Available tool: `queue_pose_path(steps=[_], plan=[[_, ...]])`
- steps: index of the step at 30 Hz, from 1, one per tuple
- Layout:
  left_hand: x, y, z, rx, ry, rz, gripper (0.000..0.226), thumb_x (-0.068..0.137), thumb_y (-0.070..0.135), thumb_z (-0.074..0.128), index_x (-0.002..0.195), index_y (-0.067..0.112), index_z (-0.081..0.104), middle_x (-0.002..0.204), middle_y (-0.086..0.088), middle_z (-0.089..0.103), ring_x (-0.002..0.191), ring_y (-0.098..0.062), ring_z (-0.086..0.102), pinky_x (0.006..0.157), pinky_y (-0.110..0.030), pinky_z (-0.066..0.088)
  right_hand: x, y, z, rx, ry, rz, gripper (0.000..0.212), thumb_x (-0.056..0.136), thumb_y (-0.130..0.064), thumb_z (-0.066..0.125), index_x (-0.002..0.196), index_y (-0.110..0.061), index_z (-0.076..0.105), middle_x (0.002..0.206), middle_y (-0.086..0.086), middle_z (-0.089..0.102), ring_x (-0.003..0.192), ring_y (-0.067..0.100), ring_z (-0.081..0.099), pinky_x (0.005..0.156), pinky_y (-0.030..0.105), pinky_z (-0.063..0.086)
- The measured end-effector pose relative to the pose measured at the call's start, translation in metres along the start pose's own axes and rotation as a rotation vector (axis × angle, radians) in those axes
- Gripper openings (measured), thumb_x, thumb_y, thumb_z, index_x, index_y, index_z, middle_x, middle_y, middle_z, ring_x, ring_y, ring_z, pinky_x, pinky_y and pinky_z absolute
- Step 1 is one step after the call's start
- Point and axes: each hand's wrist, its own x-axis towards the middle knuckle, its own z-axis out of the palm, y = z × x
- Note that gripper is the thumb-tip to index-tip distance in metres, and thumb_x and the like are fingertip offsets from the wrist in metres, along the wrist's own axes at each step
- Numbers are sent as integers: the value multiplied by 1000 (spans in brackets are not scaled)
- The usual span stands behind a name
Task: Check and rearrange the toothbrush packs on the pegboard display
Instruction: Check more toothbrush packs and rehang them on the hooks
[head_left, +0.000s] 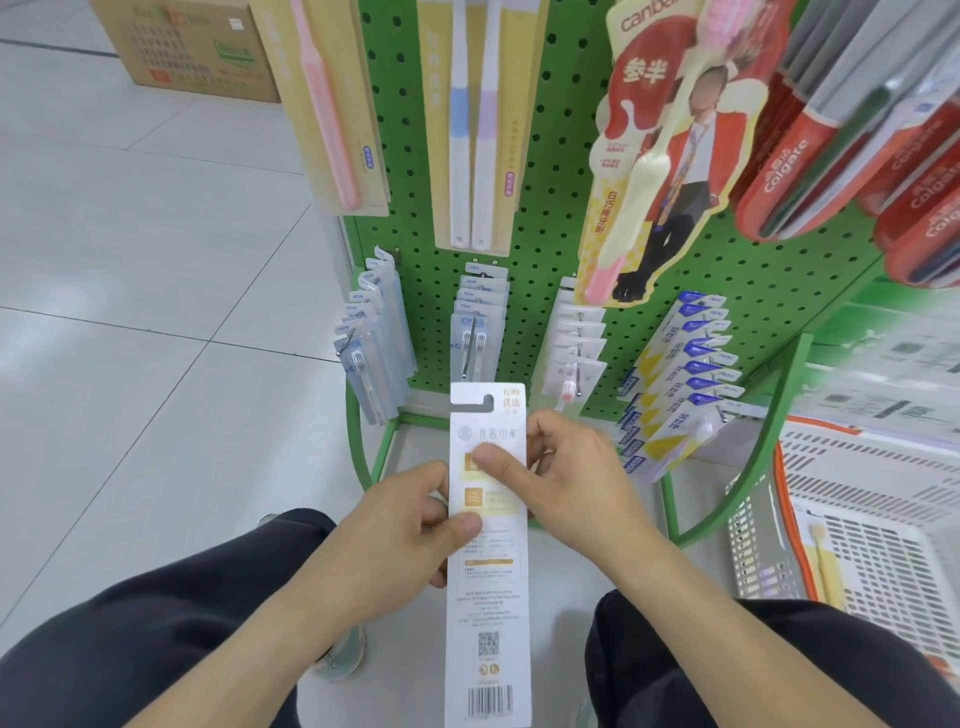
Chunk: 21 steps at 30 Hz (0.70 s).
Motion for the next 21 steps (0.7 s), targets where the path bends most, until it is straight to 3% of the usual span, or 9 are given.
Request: queue_pose_path(steps=[2, 5, 10, 16, 19, 21], plan=[[-1, -1, 0, 11, -31, -24, 6, 99, 24, 60, 104, 27, 60, 97, 11, 78, 90, -14, 76, 78, -39, 63, -1, -3, -1, 101, -47, 21, 30, 80, -46, 81, 95, -35, 57, 86, -12, 72, 64, 6, 69, 52, 22, 51], [-2, -3, -1, 22, -30, -35, 8, 98, 27, 62, 105, 27, 60, 99, 14, 77, 92, -11, 75, 81, -39, 62, -2, -8, -4, 225, -95, 50, 28, 83, -35, 82, 105, -32, 64, 91, -1, 72, 54, 24, 70, 38, 32, 51], [2, 3, 2, -125, 135, 39, 30, 95, 23, 67, 121, 31, 54, 101, 7, 78, 88, -14, 76, 83, -43, 61, -6, -13, -2, 232, -172, 24, 10, 89, -38, 75, 93, -29, 76, 79, 2, 72, 43, 23, 65, 39, 27, 46], [6, 11, 7, -128, 171, 77, 22, 94, 12, 68, 109, 27, 65, 100, 9, 77, 83, -15, 76, 81, -45, 62, -4, -17, -4, 194, -111, 96, 58, 91, -56, 58, 62, -8, 70, 51, 4, 67, 43, 19, 64, 46, 22, 48], [7, 7, 13, -75, 291, 124, 33, 90, 26, 73, 110, 47, 56, 102, 25, 69, 83, -9, 73, 80, -41, 61, -4, -14, -6, 136, -80, 88, 61, 96, -54, 55, 56, -8, 64, 47, 4, 65, 42, 19, 65, 47, 21, 49], [7, 4, 17, 57, 351, 166, 46, 86, 40, 75, 112, 59, 43, 109, 32, 59, 94, 3, 65, 84, -26, 56, -3, -12, -5, 169, -51, 101, 52, 99, -48, 54, 66, -10, 67, 50, 6, 66, 44, 21, 67, 45, 23, 50]])
